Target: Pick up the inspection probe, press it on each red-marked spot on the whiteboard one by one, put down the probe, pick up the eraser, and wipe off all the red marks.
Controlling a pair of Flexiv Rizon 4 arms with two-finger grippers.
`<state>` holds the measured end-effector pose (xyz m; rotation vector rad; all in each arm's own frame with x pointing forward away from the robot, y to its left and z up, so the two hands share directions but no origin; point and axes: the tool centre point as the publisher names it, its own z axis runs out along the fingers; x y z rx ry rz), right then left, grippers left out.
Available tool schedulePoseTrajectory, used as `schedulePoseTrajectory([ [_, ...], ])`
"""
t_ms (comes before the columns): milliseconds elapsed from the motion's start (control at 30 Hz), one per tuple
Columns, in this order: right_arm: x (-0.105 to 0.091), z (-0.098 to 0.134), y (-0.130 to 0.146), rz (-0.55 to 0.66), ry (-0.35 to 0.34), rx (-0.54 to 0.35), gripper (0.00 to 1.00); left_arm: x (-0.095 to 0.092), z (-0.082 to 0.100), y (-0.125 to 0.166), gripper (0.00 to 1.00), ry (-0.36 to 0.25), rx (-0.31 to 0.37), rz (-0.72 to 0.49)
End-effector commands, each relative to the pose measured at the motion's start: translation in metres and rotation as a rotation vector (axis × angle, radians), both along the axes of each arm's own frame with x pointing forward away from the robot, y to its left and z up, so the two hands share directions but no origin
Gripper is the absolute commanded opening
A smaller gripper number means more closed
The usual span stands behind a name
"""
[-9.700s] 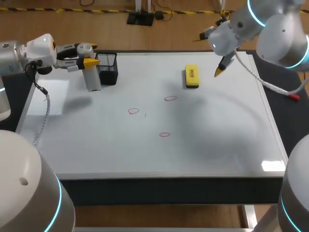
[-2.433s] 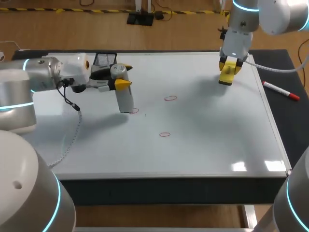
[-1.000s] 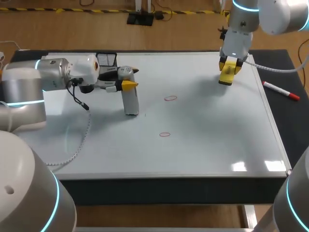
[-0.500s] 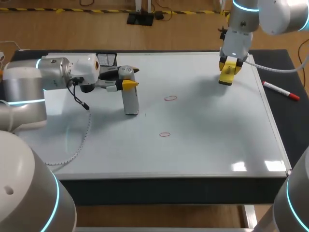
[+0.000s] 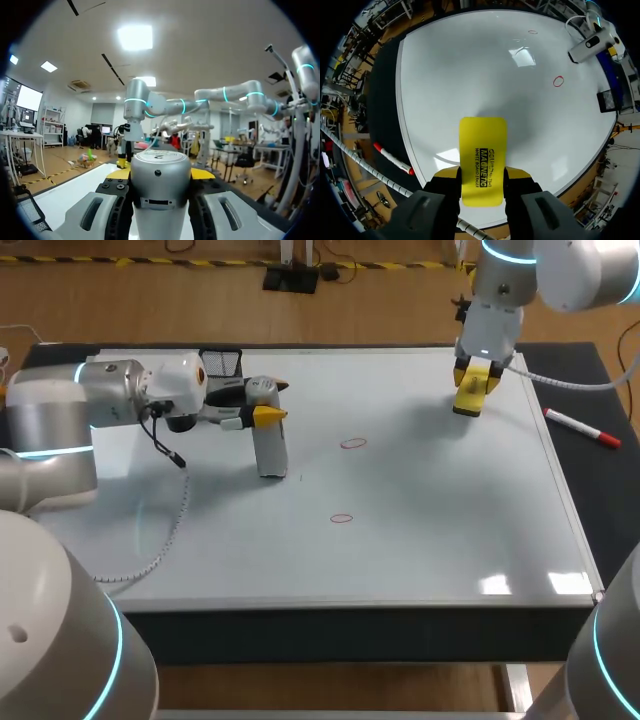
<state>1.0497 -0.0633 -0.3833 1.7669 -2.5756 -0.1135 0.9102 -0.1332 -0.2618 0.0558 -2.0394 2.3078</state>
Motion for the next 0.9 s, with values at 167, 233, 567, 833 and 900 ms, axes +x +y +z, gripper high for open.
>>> schedulePoseTrajectory([
  [167,0.0,0.001,-0.001,0.002,-0.001,-0.004,0.0,-0.003,0.008,0.004,0.0,-0.011,0.006,0.011],
  [233,0.0,0.001,-0.001,0.002,-0.001,-0.004,0.0,-0.003,0.011,0.007,0.0,-0.014,0.011,0.015],
  [567,0.0,0.001,-0.001,0.002,-0.001,-0.004,0.0,-0.005,0.031,0.039,0.0,-0.037,0.032,0.095],
  [833,0.0,0.001,-0.001,0.002,-0.001,-0.004,0.0,-0.006,0.039,0.079,0.0,-0.047,0.049,0.177],
  [900,0.0,0.001,-0.001,0.002,-0.001,-0.004,0.0,-0.007,0.041,0.092,0.0,-0.054,0.049,0.202],
])
